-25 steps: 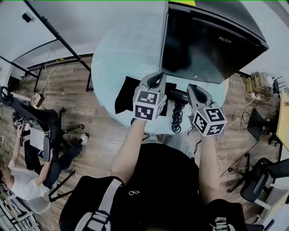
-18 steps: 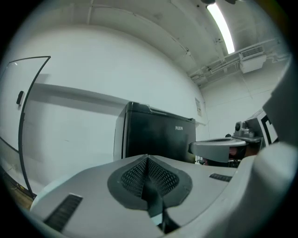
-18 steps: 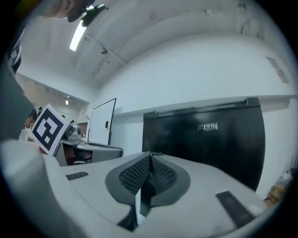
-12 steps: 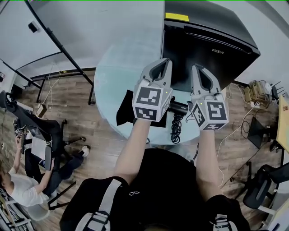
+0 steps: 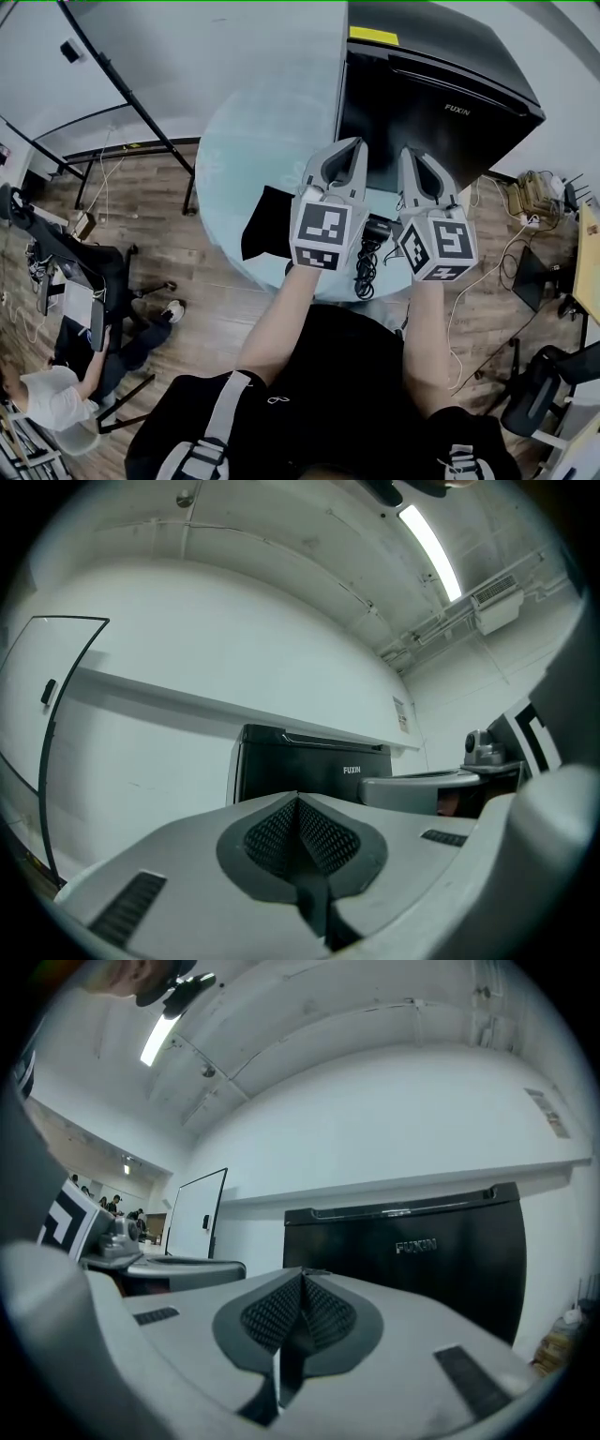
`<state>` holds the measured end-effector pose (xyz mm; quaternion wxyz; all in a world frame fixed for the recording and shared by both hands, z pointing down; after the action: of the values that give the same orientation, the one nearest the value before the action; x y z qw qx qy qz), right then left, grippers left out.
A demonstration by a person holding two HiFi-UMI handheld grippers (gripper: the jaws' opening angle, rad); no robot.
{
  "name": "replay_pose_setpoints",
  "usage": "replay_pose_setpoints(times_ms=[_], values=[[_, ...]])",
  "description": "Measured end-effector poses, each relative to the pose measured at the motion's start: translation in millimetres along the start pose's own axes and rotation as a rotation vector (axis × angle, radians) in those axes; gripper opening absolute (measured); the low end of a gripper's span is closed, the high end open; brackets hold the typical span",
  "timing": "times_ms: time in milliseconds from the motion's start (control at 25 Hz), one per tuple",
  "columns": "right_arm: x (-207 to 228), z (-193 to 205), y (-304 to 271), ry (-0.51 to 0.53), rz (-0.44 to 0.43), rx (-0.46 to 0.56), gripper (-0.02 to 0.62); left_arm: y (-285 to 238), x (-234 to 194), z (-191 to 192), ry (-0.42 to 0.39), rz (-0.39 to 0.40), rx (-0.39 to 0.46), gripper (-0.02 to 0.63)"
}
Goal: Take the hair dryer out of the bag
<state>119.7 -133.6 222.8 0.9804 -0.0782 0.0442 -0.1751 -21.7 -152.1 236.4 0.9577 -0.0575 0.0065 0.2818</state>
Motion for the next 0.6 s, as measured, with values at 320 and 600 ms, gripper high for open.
replay_pose_setpoints(times_ms=[320,600], values=[[-2,9,-6,-0.002,-0.019,-0.026,-0.002,-3,-9,8,0.017,-0.008,-0.015,0.005],[-4,6,-14,0.007,-0.034,-0.019,-0.002,-7,-13,7,0.013,-0.003,-0.016,0.005]])
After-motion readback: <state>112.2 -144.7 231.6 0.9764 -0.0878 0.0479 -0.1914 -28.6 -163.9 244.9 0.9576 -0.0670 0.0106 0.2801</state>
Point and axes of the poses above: the fingertips, and each gripper's own axes: y backward along the fingers, x to its right, z out of its underside, the point moved 8 cm from there along y, backward along the fingers, and after that the axes turned 12 degrees about -x, right-handed, at the moved point
